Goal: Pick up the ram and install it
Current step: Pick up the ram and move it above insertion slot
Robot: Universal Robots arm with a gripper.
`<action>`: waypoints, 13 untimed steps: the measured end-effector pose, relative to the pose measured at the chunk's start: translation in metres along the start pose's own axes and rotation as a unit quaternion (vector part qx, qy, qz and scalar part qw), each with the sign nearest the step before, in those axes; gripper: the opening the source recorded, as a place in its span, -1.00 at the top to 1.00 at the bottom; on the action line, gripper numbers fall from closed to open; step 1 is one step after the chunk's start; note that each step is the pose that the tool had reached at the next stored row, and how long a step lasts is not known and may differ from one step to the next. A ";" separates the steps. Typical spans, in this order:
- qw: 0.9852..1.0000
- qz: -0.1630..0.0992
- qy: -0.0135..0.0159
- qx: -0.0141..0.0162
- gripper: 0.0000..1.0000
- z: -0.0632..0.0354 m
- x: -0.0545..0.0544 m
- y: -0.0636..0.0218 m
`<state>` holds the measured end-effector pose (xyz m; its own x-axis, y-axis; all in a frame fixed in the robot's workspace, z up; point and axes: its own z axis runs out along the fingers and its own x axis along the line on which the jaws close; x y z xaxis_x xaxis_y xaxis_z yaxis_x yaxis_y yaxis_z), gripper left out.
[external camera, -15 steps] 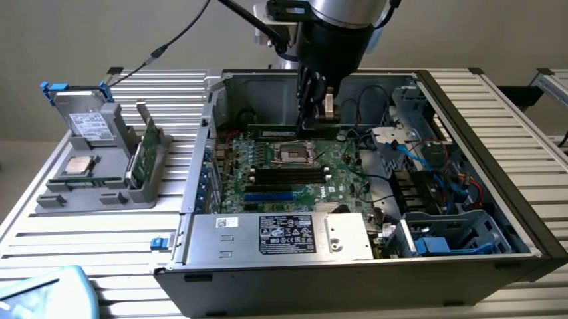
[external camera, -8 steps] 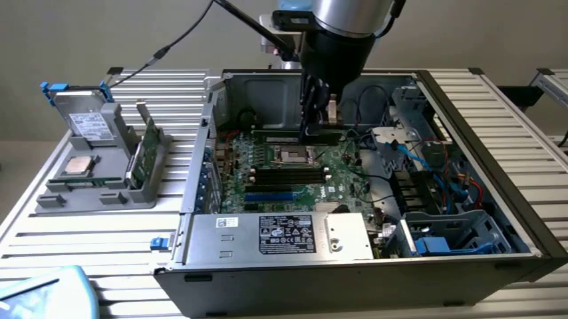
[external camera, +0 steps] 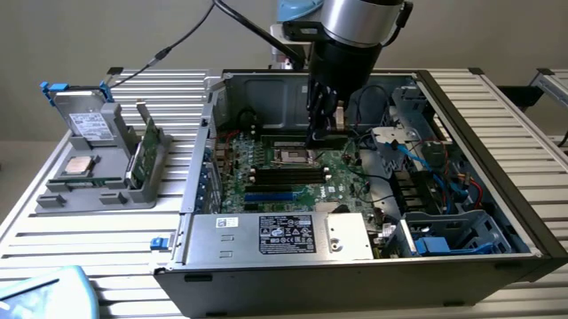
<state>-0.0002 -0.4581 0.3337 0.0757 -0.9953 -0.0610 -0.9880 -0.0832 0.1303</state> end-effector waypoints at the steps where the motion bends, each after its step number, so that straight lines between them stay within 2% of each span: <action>1: 1.000 0.000 0.000 0.000 0.73 0.0016 -0.001 -0.0005; 8: 1.000 0.000 0.001 0.000 0.73 0.0147 -0.011 -0.0033; 13: 1.000 0.000 0.004 0.000 0.73 0.0240 -0.018 -0.0050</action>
<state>0.0002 -0.4389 0.3103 0.0758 -0.9957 -0.0534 -0.9880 -0.0822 0.1309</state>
